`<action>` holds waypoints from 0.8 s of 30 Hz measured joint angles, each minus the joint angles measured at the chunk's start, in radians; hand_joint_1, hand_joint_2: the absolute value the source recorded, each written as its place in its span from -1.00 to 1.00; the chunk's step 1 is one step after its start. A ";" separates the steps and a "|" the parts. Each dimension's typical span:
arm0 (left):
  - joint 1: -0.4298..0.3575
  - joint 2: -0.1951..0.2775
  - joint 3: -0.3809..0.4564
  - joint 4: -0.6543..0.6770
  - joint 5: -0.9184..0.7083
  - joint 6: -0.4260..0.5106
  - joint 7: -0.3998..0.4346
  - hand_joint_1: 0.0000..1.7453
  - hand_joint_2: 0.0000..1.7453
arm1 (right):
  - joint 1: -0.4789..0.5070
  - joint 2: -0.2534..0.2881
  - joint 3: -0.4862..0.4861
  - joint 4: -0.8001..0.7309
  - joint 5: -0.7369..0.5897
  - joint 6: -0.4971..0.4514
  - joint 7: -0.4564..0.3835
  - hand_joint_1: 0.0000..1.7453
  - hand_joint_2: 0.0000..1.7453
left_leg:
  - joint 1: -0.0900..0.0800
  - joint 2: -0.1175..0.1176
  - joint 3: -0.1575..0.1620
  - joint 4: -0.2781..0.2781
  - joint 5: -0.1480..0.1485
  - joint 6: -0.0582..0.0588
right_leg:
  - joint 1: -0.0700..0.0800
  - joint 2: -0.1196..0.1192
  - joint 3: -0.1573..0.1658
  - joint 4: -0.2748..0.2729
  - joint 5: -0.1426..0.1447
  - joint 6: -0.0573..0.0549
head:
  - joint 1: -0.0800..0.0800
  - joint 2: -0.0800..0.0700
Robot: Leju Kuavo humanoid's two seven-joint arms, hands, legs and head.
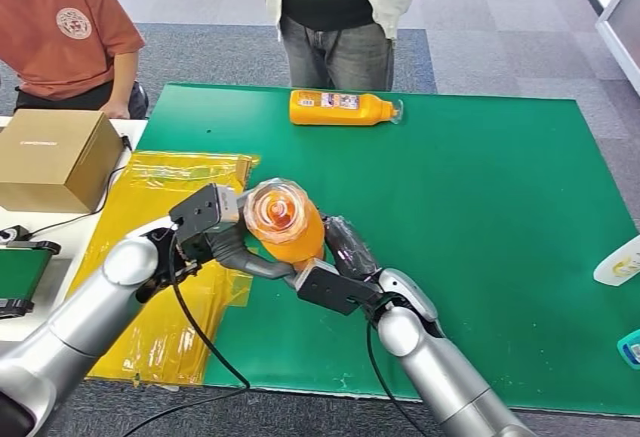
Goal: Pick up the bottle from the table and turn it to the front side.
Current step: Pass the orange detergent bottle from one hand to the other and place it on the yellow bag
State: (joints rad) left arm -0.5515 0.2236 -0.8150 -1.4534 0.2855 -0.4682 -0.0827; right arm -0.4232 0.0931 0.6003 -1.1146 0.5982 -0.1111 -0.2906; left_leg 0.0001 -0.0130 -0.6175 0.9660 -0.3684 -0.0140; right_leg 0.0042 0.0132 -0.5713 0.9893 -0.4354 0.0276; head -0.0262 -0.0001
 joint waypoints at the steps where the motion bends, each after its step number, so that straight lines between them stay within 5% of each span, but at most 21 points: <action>1: 0.009 -0.003 0.003 -0.006 -0.014 0.015 -0.005 1.00 1.00 | 0.000 0.000 0.000 0.000 0.001 0.000 0.001 0.98 1.00 | 0.000 0.000 0.000 0.000 0.000 0.000 | 0.000 0.000 0.000 0.000 0.000 0.000 | 0.000 0.000; 2: 0.019 -0.006 0.007 -0.012 -0.029 0.029 -0.010 1.00 1.00 | 0.001 0.000 0.000 0.000 0.001 0.000 0.002 0.93 1.00 | 0.000 0.000 0.000 0.000 0.000 0.000 | 0.000 0.000 0.000 0.000 0.000 0.000 | 0.000 0.000; 3: 0.030 -0.010 0.012 -0.019 -0.051 0.047 -0.016 1.00 1.00 | 0.002 0.000 0.000 0.000 0.002 -0.001 0.003 0.60 1.00 | 0.000 0.000 0.000 0.000 0.000 0.000 | 0.000 0.000 0.000 0.000 0.000 0.000 | 0.000 0.000; 6: 0.073 -0.027 0.034 -0.051 -0.146 0.113 -0.037 1.00 1.00 | 0.006 0.000 -0.002 0.000 -0.001 -0.002 0.008 -0.82 1.00 | 0.000 0.000 0.000 0.000 0.000 0.000 | 0.000 0.000 0.000 0.000 0.000 0.000 | 0.000 0.000; 7: 0.089 -0.034 0.044 -0.065 -0.182 0.138 -0.045 1.00 1.00 | 0.010 0.000 -0.004 -0.001 -0.004 -0.002 0.013 -1.00 1.00 | 0.000 0.000 0.000 0.000 0.000 0.000 | 0.000 0.000 0.000 0.000 0.000 0.000 | 0.000 0.000; 17: 0.270 -0.101 0.170 -0.271 -0.599 0.444 -0.125 1.00 1.00 | 0.112 -0.007 -0.129 -0.081 -0.095 -0.021 0.054 -1.00 1.00 | 0.000 0.000 -0.001 0.000 -0.001 0.000 | 0.000 0.000 -0.001 0.000 0.000 0.000 | 0.000 0.000; 21: 0.336 -0.111 0.211 -0.337 -1.046 0.658 -0.047 1.00 1.00 | 0.173 -0.017 -0.233 -0.196 -0.117 -0.042 0.052 -1.00 1.00 | 0.000 0.000 -0.001 0.000 -0.001 0.000 | 0.000 0.000 -0.001 0.000 0.000 0.000 | 0.000 0.000; 24: 0.369 -0.113 0.232 -0.345 -1.280 0.722 0.046 1.00 1.00 | 0.209 -0.023 -0.304 -0.290 -0.129 -0.053 0.047 -1.00 1.00 | 0.000 0.000 -0.001 0.000 -0.001 0.001 | 0.000 0.000 -0.001 0.000 0.000 0.000 | 0.000 0.000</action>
State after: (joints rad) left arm -0.1828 0.1103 -0.5833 -1.7982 -0.9942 0.2536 -0.0368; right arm -0.2145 0.0696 0.2967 -1.4042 0.4692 -0.1639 -0.2435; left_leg -0.0002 -0.0129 -0.6187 0.9660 -0.3691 -0.0135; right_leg 0.0039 0.0133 -0.5720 0.9890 -0.4355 0.0278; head -0.0263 -0.0001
